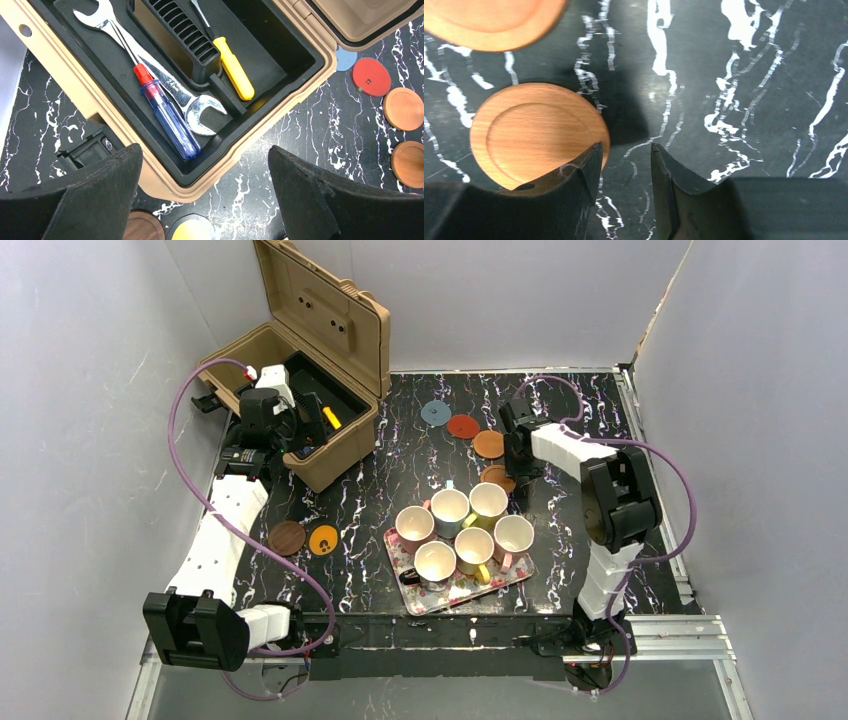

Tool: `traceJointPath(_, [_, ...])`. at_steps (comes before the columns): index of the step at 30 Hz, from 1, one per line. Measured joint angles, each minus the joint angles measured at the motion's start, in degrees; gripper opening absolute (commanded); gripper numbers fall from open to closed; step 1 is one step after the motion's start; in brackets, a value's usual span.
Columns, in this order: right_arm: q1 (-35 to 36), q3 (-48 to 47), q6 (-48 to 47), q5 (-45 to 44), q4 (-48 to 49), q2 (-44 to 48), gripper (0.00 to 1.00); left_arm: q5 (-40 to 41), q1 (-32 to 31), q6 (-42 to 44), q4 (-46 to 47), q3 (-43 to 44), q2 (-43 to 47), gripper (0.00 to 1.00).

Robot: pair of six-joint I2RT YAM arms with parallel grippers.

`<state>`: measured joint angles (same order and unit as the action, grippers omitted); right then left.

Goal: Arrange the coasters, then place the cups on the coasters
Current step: Move the coaster to the center of the board.

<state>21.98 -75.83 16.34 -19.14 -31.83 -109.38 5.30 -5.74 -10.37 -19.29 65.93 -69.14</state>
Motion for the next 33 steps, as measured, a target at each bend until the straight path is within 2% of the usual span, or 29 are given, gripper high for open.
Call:
traceJointPath(7, [-6.43, 3.93, 0.39, -0.96, 1.44, 3.63, 0.46, -0.48, 0.00, -0.33, 0.02, 0.00, -0.04, 0.95])
traceJointPath(13, [-11.58, 6.60, 0.90, -0.98, 2.40, 7.50, 0.50, -0.87, 0.00, -0.48, 0.02, 0.00, -0.04, 0.95])
traceJointPath(19, [-12.48, 7.32, 0.66, 1.95, 2.45, 12.13, 0.61, -1.31, 0.00, -0.76, 0.02, 0.00, -0.04, 0.95])
traceJointPath(25, [-12.39, 9.29, -0.02, 9.79, 3.78, 17.77, 0.72, -2.23, 0.00, -1.20, 1.42, -0.79, 0.31, 0.95])
traceJointPath(33, [-9.92, 10.75, -1.81, 16.15, 5.60, 17.35, 0.86, -2.58, 0.00, -3.72, -0.39, -6.08, 4.35, 0.96])
